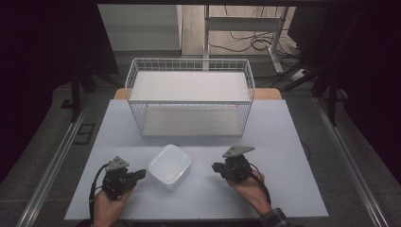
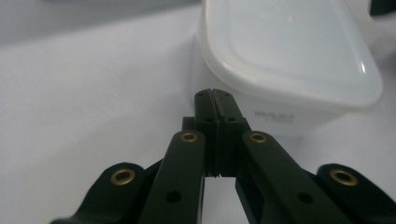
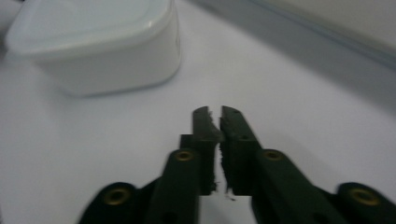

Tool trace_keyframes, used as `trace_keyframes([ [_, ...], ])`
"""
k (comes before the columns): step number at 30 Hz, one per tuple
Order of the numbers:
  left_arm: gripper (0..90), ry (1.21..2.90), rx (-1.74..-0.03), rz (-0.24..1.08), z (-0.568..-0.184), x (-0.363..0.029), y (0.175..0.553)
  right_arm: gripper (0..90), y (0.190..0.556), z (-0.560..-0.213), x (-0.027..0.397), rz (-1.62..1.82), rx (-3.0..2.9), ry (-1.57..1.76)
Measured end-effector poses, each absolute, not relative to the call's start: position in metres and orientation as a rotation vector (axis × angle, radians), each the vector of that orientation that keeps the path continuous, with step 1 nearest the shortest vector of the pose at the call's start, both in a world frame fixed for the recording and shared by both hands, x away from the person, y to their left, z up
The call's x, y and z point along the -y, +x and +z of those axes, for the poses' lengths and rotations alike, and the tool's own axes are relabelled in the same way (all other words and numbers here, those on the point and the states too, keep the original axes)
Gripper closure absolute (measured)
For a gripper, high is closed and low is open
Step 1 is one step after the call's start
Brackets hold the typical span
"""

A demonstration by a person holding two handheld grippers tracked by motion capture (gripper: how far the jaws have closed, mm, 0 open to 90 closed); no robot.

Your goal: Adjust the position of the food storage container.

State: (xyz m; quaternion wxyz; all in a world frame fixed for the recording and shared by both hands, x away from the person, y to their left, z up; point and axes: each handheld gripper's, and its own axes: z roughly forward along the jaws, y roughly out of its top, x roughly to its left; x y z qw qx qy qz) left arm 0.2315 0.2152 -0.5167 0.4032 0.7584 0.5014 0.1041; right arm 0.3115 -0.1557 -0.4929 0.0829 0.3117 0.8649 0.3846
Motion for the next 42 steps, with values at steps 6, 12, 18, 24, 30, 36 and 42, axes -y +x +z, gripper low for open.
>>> trace_keyframes([
  [6,89.9,1.956,-1.284,0.218,-0.525,-0.209,0.240,89.3,0.350,-0.495,0.096,1.172,-2.603,0.873],
  [12,89.9,1.963,-1.290,0.213,-0.525,-0.204,0.251,89.3,0.366,-0.503,0.074,1.123,-2.655,0.824],
  [18,89.9,1.965,-1.262,0.176,-0.525,-0.189,0.262,88.3,0.348,-0.500,0.095,1.119,-2.654,0.880],
  [24,89.9,1.988,-1.205,0.132,-0.522,-0.171,0.260,86.8,0.325,-0.497,0.120,1.095,-2.649,0.934],
  [30,89.9,2.006,-1.176,0.127,-0.519,-0.153,0.270,87.8,0.309,-0.495,0.139,1.073,-2.617,0.967],
  [36,89.9,2.038,-1.136,0.130,-0.518,-0.133,0.284,88.9,0.311,-0.493,0.158,1.063,-2.560,1.054],
  [42,78.2,2.022,-1.108,0.212,-0.510,-0.146,0.282,84.5,0.309,-0.490,0.174,1.005,-2.493,0.992],
])
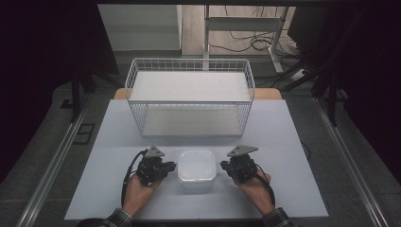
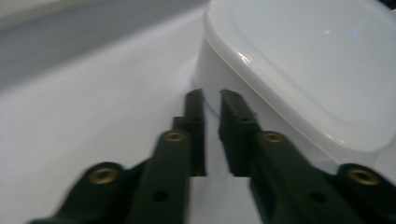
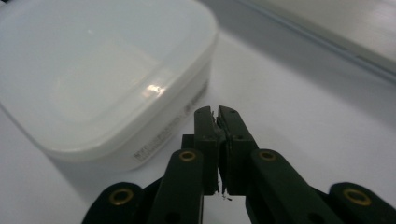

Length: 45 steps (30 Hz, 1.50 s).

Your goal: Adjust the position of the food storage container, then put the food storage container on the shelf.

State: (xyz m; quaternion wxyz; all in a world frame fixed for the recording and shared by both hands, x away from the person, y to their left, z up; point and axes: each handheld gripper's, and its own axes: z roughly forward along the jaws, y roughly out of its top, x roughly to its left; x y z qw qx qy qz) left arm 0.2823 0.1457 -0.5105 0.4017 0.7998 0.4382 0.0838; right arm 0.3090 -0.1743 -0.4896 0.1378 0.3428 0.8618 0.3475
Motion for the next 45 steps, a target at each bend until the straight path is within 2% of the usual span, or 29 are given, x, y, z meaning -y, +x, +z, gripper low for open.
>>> trace_keyframes([
  [4,59.5,1.992,-1.077,0.237,-0.506,-0.161,0.274,73.8,0.303,-0.481,0.193,1.103,-2.443,1.023],
  [5,53.8,1.992,-1.077,0.237,-0.506,-0.161,0.274,73.8,0.303,-0.481,0.193,1.103,-2.443,1.023],
  [6,47.1,1.980,-1.066,0.241,-0.507,-0.166,0.270,64.5,0.297,-0.481,0.198,1.131,-2.423,1.014],
  [8,32.9,1.980,-1.051,0.236,-0.510,-0.171,0.267,52.1,0.293,-0.482,0.201,1.136,-2.417,1.017],
  [10,22.2,1.978,-1.035,0.212,-0.515,-0.175,0.265,35.5,0.291,-0.486,0.202,1.134,-2.437,1.008],
  [11,18.0,1.978,-1.035,0.212,-0.515,-0.175,0.265,35.5,0.291,-0.486,0.202,1.134,-2.437,1.008],
  [12,16.7,1.970,-1.037,0.171,-0.519,-0.179,0.265,22.3,0.290,-0.494,0.201,1.117,-2.461,0.996],
  [13,15.4,1.970,-1.037,0.171,-0.519,-0.179,0.265,22.3,0.290,-0.494,0.201,1.117,-2.461,0.996],
  [14,15.4,1.964,-1.048,0.159,-0.521,-0.180,0.266,18.5,0.290,-0.497,0.200,1.107,-2.458,0.993],
  [15,10.4,1.968,-1.050,0.155,-0.521,-0.180,0.266,9.0,0.292,-0.501,0.199,1.088,-2.465,0.974],
  [17,9.6,1.978,-1.049,0.203,-0.521,-0.178,0.266,3.6,0.292,-0.501,0.197,1.106,-2.452,0.960],
  [22,5.0,1.975,-1.002,0.235,-0.523,-0.180,0.266,0.5,0.292,-0.499,0.198,1.127,-2.450,0.938],
  [27,4.6,1.985,-0.970,0.247,-0.522,-0.178,0.266,0.6,0.293,-0.497,0.198,1.122,-2.460,0.908],
  [45,5.2,1.973,-0.932,0.109,-0.505,-0.162,0.272,0.0,0.292,-0.479,0.185,1.139,-2.462,0.947],
])
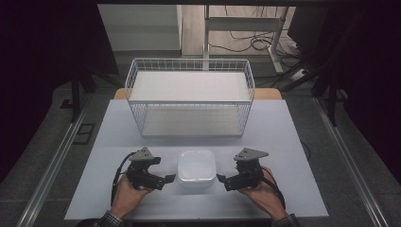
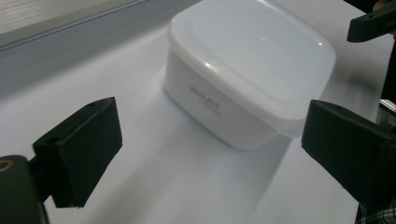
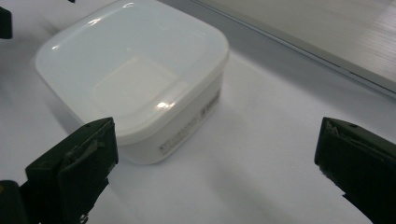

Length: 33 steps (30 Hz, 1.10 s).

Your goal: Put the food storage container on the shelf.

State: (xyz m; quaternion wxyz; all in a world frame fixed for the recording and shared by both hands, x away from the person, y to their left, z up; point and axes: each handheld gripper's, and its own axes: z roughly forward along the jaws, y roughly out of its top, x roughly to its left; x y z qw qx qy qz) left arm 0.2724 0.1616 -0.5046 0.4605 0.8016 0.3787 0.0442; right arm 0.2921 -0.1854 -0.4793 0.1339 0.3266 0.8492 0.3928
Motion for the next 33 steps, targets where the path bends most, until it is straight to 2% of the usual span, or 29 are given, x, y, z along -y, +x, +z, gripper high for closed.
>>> trace_keyframes([
  [4,7.7,1.992,-0.914,0.117,-0.500,-0.153,0.275,1.8,0.292,-0.474,0.178,1.134,-2.477,0.953],
  [5,8.4,2.002,-0.906,0.121,-0.499,-0.149,0.276,5.4,0.294,-0.471,0.175,1.138,-2.483,0.960],
  [11,12.3,2.025,-0.894,0.128,-0.495,-0.138,0.283,13.9,0.301,-0.470,0.167,1.167,-2.484,0.976],
  [22,14.0,2.047,-0.914,0.122,-0.492,-0.122,0.301,21.8,0.317,-0.472,0.150,1.200,-2.528,0.971],
  [27,14.8,2.010,-0.969,0.049,-0.504,-0.125,0.302,24.1,0.319,-0.481,0.149,1.172,-2.567,0.984],
  [29,20.6,1.999,-0.965,0.019,-0.506,-0.126,0.303,26.8,0.321,-0.482,0.151,1.208,-2.596,1.022],
  [30,25.5,1.971,-0.967,-0.040,-0.507,-0.128,0.302,28.2,0.321,-0.483,0.152,1.218,-2.608,1.031],
  [33,30.3,1.943,-0.992,-0.106,-0.509,-0.133,0.301,32.0,0.320,-0.484,0.154,1.243,-2.633,1.089],
])
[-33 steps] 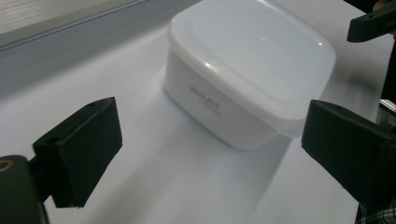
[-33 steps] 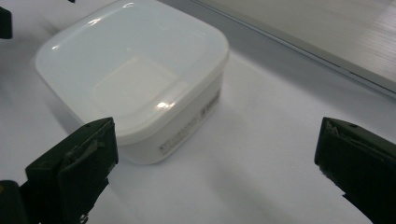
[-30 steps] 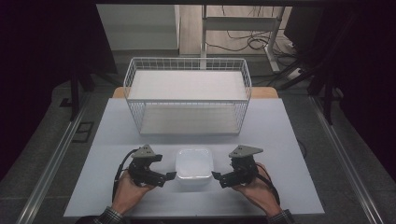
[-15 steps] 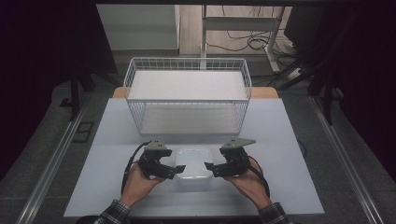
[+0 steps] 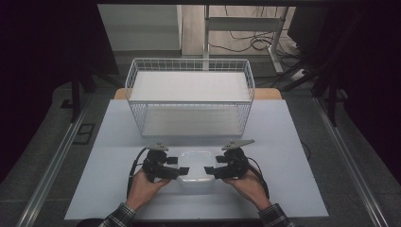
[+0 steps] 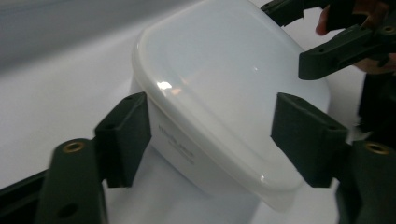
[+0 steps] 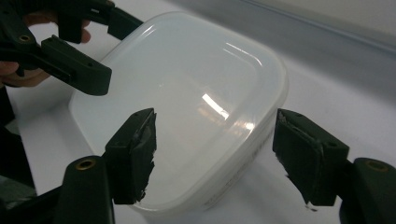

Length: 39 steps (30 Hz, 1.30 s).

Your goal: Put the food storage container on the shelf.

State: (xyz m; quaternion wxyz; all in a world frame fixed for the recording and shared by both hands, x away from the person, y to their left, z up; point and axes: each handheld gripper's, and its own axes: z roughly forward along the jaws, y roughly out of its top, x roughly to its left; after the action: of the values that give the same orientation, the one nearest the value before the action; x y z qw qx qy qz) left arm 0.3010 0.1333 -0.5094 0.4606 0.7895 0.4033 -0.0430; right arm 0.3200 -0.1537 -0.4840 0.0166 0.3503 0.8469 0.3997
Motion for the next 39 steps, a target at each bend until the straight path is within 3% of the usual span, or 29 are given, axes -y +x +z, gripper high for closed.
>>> trace_keyframes([
  [6,45.5,1.906,-0.986,-0.213,-0.512,-0.145,0.291,44.6,0.314,-0.482,0.164,1.261,-2.696,1.232],
  [9,51.9,1.899,-1.006,-0.193,-0.509,-0.146,0.289,48.3,0.316,-0.484,0.167,1.286,-2.703,1.291],
  [12,58.5,1.874,-1.028,-0.194,-0.507,-0.147,0.286,60.7,0.317,-0.480,0.172,1.297,-2.680,1.367],
  [21,80.4,1.774,-1.070,-0.179,-0.506,-0.152,0.284,76.7,0.309,-0.474,0.177,1.357,-2.539,1.409],
  [39,80.1,1.775,-1.049,-0.038,-0.477,-0.158,0.289,78.3,0.307,-0.449,0.168,1.434,-2.426,1.244],
])
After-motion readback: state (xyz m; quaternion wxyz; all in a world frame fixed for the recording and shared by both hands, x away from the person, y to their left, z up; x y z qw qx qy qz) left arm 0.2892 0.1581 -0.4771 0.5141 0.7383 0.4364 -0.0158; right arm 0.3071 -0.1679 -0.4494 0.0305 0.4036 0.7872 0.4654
